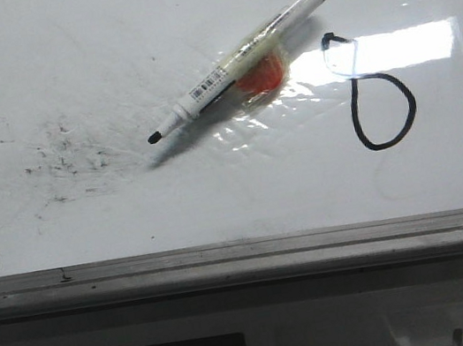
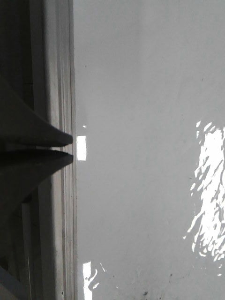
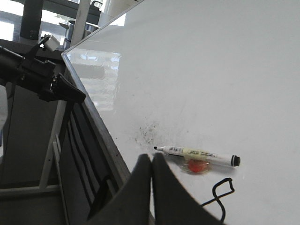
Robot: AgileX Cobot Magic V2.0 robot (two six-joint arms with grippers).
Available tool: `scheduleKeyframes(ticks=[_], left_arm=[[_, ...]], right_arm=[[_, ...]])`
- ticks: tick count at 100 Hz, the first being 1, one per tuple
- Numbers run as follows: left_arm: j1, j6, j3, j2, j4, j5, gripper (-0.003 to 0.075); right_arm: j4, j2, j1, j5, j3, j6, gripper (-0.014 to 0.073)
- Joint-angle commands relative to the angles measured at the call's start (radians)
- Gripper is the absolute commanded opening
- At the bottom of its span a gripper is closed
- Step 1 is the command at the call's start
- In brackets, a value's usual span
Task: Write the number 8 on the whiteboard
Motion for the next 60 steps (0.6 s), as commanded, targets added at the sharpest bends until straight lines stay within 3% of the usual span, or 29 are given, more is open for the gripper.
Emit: scheduleKeyframes(ticks=[1, 14, 31, 44, 48, 60], left_arm=[[0.003, -0.008, 0.031, -0.030, -0.004, -0.033, -0.0020], [0.003, -0.008, 0.031, -0.030, -0.004, -0.033, -0.0020], [0.003, -0.008, 0.031, -0.030, -0.004, -0.033, -0.0020], [0.003, -0.008, 0.031, -0.030, -0.004, -0.033, -0.0020], [0.003, -0.008, 0.031, -0.030, -0.004, -0.033, -0.0020], [0.003, -0.008, 0.031, -0.030, -0.004, -0.033, -0.0020]], right_arm=[[-0.066, 0.014, -0.011, -0.095, 0.004, 0.000, -0.0063], [-0.108, 0.012, -0.088, -0.295, 0.131, 0.050, -0.0063], [-0.174, 0.012, -0.270, -0.513, 0.323, 0.268, -0.0063], [-0.403, 0.012, -0.378, -0.518, 0.412, 0.576, -0.0063], [-0.465, 0.012, -0.406, -0.461, 0.415, 0.653, -0.0063], [-0.524, 0.009, -0.470, -0.381, 0.415, 0.706, -0.0063]])
